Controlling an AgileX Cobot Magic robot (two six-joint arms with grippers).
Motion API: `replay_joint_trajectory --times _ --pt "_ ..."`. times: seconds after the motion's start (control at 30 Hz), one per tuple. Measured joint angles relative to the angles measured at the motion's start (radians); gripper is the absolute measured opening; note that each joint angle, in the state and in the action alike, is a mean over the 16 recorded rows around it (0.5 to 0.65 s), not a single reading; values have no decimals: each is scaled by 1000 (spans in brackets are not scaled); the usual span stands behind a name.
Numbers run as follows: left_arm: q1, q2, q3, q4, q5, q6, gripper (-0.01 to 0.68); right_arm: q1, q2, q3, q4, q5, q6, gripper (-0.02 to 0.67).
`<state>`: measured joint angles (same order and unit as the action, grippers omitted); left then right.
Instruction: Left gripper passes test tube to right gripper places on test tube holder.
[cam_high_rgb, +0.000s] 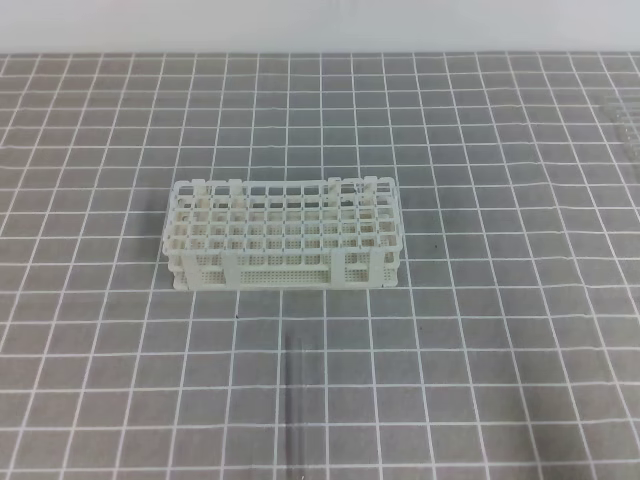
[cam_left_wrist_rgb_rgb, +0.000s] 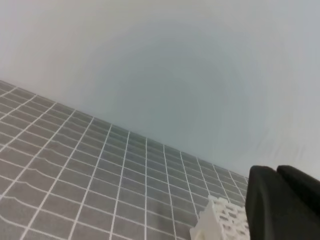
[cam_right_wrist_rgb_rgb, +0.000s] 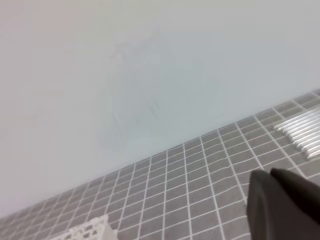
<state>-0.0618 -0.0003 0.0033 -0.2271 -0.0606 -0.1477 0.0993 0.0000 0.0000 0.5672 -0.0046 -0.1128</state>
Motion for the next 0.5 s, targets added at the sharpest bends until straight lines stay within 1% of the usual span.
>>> replay_joint_trajectory --times 0.2,0.33,0.5 --pt "0 39 -22 -1 57 -53 -2 0 1 -9 60 10 -1 -21" --pt "0 111 -90 -1 133 -45 -3 0 15 -49 61 68 -3 -21" --pt "0 252 -223 -4 287 -17 -3 0 78 -147 26 206 -5 -21"
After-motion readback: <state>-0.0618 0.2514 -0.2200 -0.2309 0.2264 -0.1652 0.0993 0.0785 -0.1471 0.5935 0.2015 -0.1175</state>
